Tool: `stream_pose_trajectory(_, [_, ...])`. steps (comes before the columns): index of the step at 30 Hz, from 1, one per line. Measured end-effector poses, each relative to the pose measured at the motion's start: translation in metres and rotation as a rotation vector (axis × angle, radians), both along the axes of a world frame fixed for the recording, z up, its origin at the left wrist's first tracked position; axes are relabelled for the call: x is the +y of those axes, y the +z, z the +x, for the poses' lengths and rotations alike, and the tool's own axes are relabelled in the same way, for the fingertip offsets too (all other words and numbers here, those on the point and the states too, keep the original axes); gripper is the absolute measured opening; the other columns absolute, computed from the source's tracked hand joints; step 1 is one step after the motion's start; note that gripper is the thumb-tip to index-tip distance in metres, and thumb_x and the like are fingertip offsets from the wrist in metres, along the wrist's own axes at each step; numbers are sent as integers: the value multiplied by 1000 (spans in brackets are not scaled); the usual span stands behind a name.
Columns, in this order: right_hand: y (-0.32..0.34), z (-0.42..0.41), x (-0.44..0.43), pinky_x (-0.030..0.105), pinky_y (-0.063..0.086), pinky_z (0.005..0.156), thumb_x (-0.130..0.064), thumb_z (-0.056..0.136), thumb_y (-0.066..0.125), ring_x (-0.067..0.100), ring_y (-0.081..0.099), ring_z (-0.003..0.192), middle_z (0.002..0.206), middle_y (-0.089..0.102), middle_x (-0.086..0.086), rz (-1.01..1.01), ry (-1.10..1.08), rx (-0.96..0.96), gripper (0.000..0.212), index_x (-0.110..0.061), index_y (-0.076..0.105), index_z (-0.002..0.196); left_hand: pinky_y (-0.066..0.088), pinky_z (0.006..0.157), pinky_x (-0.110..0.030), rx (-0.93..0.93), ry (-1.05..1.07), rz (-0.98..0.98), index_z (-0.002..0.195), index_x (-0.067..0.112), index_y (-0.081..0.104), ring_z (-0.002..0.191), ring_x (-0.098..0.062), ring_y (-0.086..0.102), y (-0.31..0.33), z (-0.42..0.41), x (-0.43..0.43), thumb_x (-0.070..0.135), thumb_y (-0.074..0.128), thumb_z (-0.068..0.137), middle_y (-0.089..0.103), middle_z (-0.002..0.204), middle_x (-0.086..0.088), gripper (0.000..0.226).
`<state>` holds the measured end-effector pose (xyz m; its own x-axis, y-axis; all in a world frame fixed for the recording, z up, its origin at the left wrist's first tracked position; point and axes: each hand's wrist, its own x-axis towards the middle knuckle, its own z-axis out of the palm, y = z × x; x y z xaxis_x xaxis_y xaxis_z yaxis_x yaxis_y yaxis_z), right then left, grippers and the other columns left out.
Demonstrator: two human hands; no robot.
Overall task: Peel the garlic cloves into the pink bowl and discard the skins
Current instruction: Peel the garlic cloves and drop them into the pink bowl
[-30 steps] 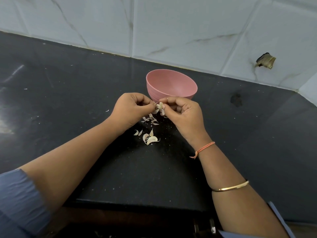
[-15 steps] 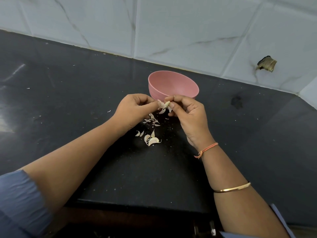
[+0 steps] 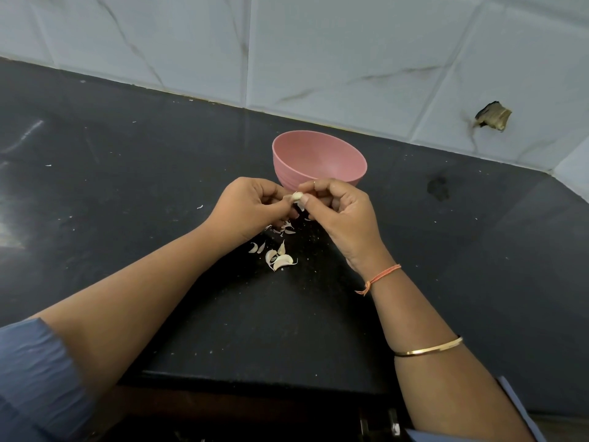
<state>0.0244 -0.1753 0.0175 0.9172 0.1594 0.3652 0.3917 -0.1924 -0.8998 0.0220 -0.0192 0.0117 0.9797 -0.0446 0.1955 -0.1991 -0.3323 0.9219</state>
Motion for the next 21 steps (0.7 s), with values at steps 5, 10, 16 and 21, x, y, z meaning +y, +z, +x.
stream_pose_trajectory(5, [-2,0,1,15,52,67,-2,78,71,-1,63,71,79,67,-8,-76,-30,-15,16,-15,67,86,56,71,-30,-51,27,101,85,12,74,67,-15,68,-2,-1,0,14,64,84,73,73,-5,11])
stream_pose_trajectory(10, [-3,0,-1,19,55,69,-6,79,71,6,67,71,79,70,-4,-92,-71,-29,10,-13,70,88,55,69,-30,-63,13,126,79,19,73,61,-9,64,-2,-1,1,15,64,85,71,69,0,12])
stream_pose_trajectory(16, [-3,1,-2,20,55,69,-4,82,68,6,66,69,79,71,-1,-93,-87,-44,14,-9,72,93,55,65,-23,-63,1,130,79,19,74,61,-11,64,-1,-1,1,10,61,85,72,71,-7,17])
stream_pose_trajectory(21, [-3,3,-2,30,58,74,-2,83,66,15,68,73,83,72,4,-46,-49,23,16,-13,71,93,55,67,-26,-68,-15,133,76,28,71,60,-8,62,0,-2,1,10,60,85,71,72,-8,23])
